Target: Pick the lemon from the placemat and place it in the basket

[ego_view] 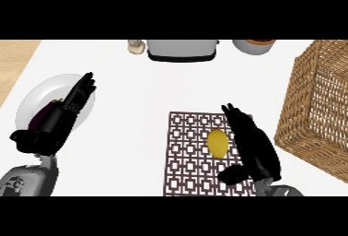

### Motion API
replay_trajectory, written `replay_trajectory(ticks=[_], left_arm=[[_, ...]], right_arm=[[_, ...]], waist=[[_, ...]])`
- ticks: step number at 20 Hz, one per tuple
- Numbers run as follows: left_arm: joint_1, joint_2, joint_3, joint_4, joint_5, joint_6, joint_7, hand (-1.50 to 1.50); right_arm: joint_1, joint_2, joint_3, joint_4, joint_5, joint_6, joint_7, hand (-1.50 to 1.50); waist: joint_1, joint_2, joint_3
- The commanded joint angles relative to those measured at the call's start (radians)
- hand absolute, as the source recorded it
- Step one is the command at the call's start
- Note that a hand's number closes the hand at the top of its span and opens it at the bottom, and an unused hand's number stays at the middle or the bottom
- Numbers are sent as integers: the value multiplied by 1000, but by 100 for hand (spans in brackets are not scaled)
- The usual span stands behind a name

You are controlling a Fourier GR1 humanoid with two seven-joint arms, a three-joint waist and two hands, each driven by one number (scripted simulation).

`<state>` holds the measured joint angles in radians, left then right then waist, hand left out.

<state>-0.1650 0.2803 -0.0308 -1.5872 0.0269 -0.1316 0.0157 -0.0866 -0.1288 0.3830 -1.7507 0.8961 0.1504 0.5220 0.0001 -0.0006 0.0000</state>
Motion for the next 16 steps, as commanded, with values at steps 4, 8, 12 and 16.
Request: replay_trajectory(ticks=[4, 8, 12, 16], left_arm=[[-16, -53, 11, 10, -28, -8, 15, 0], [-78, -32, 57, 32, -22, -44, 50, 0], [-36, -29, 75, 20, -11, -78, 25, 0], [67, -76, 39, -49, -64, -53, -17, 0]], right_arm=[[67, 11, 29, 18, 67, -12, -25, -150], [-36, 43, -37, 146, 74, -13, -55, -150], [-13, 126, 55, 178, 163, -46, 27, -150], [7, 73, -24, 224, 132, -64, -73, -150]], waist=[[-2, 0, 0], [-1, 1, 0], [0, 0, 0], [2, 0, 0]])
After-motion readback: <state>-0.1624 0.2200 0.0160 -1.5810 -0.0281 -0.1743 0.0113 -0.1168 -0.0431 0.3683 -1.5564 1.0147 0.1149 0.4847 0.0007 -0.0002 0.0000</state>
